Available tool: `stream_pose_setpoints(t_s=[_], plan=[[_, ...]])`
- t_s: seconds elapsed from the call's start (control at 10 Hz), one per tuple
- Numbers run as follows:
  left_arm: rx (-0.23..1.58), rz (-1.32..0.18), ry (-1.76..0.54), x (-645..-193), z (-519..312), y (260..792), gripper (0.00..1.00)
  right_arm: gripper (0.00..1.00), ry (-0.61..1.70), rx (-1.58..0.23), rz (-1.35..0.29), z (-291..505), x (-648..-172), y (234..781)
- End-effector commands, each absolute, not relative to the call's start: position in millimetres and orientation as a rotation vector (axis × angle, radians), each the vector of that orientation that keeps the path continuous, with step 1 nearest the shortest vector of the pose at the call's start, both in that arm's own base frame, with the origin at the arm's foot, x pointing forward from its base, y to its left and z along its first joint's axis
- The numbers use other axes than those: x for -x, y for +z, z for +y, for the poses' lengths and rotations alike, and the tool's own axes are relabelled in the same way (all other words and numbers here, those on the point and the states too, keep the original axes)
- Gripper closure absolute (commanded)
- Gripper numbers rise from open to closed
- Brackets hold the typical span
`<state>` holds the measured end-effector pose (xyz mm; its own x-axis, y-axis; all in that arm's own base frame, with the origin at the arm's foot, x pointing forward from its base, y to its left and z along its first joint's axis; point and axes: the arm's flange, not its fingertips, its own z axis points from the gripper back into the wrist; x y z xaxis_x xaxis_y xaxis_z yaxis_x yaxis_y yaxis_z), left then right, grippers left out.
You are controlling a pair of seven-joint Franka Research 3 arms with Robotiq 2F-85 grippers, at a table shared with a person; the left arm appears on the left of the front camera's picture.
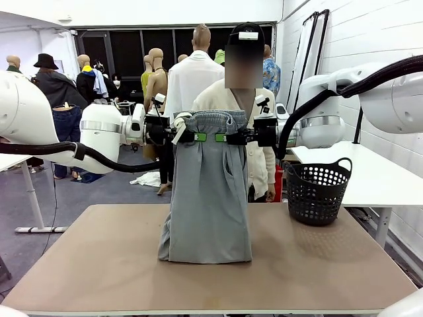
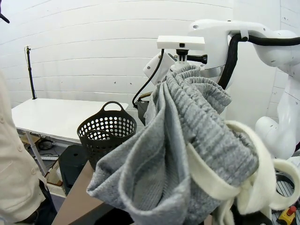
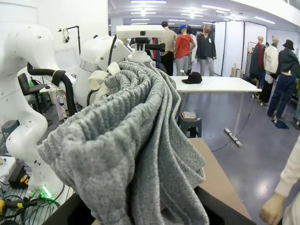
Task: Fold the training pants.
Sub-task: Fold the Training pants in half.
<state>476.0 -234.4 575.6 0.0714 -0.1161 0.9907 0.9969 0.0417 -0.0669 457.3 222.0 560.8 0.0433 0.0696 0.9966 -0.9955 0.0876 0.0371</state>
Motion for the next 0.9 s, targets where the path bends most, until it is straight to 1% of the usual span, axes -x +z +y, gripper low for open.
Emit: stream_pose_setpoints(t_s=[0.0, 0.8], plan=[[1.133, -1.091, -1.192, -474.2, -234.0, 578.0, 1.0, 1.0, 1.138, -1.128, -1.173, 222.7, -456.4, 561.3], [1.133, -1.091, -1.192, -474.2, -234.0, 578.0, 1.0, 1.0, 1.138, -1.128, -1.173, 222.7, -456.4, 561.3]])
